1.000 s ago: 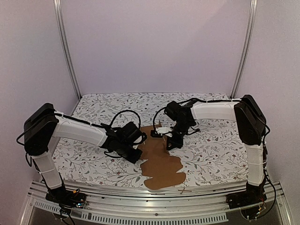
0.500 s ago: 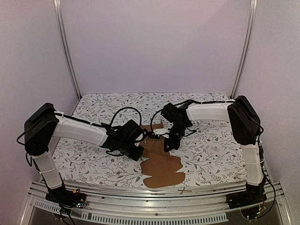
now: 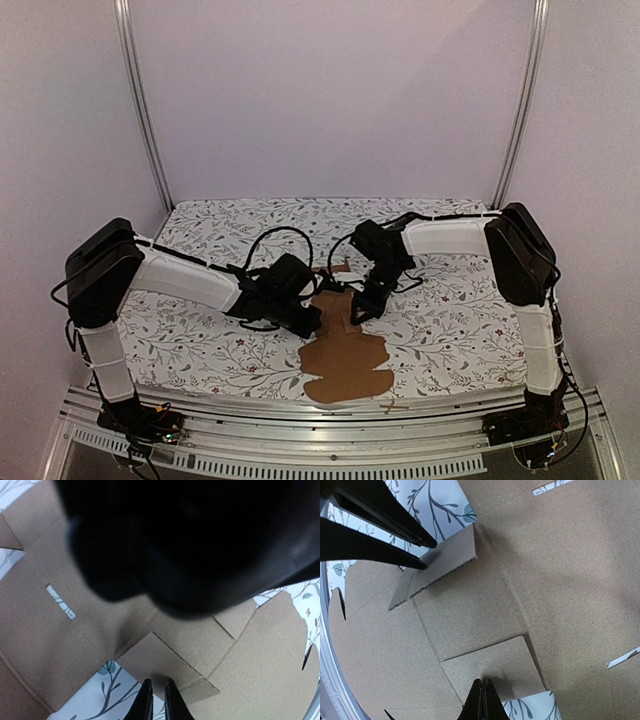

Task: Fold the paper box

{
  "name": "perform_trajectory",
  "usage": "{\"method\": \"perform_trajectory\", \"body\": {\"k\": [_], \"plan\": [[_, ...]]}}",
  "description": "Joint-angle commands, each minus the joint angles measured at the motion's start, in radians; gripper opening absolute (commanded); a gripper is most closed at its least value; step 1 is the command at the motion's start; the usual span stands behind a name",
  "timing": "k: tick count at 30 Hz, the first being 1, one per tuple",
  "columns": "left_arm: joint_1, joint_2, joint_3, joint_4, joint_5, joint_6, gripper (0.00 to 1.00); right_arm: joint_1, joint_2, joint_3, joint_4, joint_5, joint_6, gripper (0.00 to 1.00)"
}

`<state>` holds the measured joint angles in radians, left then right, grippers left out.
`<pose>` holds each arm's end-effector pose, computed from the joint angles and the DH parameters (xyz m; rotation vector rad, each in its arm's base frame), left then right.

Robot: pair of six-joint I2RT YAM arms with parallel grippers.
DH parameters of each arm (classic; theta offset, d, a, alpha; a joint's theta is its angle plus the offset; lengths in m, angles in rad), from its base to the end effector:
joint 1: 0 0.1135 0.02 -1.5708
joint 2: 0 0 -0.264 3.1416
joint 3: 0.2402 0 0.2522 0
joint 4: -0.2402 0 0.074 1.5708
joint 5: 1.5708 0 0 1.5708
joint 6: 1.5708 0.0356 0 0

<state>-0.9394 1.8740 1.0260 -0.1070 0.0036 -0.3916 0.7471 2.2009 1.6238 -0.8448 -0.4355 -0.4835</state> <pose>0.2178 -0.2981 0.1320 0.7079 2.5140 -0.5166 0.3048 0.3028 0.1383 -1.7582 2.4024 0.6821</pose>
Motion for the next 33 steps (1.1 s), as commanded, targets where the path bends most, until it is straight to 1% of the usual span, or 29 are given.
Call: {"method": "perform_trajectory", "body": {"k": [1,9,13,20,24,25,27,29,30,32,33], "plan": [[-0.001,0.073,0.043,0.015,0.031,-0.008,0.1,-0.015,0.063,-0.036,-0.048,-0.019,0.029,0.0],[-0.004,0.157,0.08,-0.044,0.0,-0.017,0.1,-0.041,0.08,-0.038,-0.052,-0.078,0.085,0.0],[-0.037,0.165,0.077,-0.048,-0.092,0.004,0.1,-0.045,0.093,-0.044,-0.054,-0.106,0.187,0.0],[-0.146,0.226,0.088,-0.084,-0.31,0.09,0.08,-0.055,0.096,-0.073,-0.032,-0.129,0.366,0.0],[-0.206,0.274,0.106,-0.133,-0.463,0.105,0.07,-0.057,0.085,-0.092,-0.023,-0.13,0.395,0.0],[-0.21,0.272,0.103,-0.132,-0.472,0.1,0.07,-0.058,0.08,-0.098,-0.022,-0.141,0.392,0.0],[-0.214,0.236,0.099,-0.127,-0.501,0.096,0.08,-0.057,0.061,-0.11,-0.032,-0.155,0.366,0.0],[-0.216,0.164,0.11,-0.128,-0.558,0.116,0.12,-0.065,0.012,-0.114,-0.048,-0.179,0.334,0.0],[-0.216,0.103,0.122,-0.126,-0.589,0.136,0.14,-0.074,-0.012,-0.113,-0.058,-0.196,0.318,0.0],[-0.214,0.02,0.163,-0.131,-0.665,0.181,0.21,-0.099,-0.077,-0.095,-0.084,-0.24,0.29,0.01],[-0.214,-0.02,0.188,-0.139,-0.71,0.212,0.26,-0.116,-0.127,-0.074,-0.109,-0.278,0.278,0.03]]}}
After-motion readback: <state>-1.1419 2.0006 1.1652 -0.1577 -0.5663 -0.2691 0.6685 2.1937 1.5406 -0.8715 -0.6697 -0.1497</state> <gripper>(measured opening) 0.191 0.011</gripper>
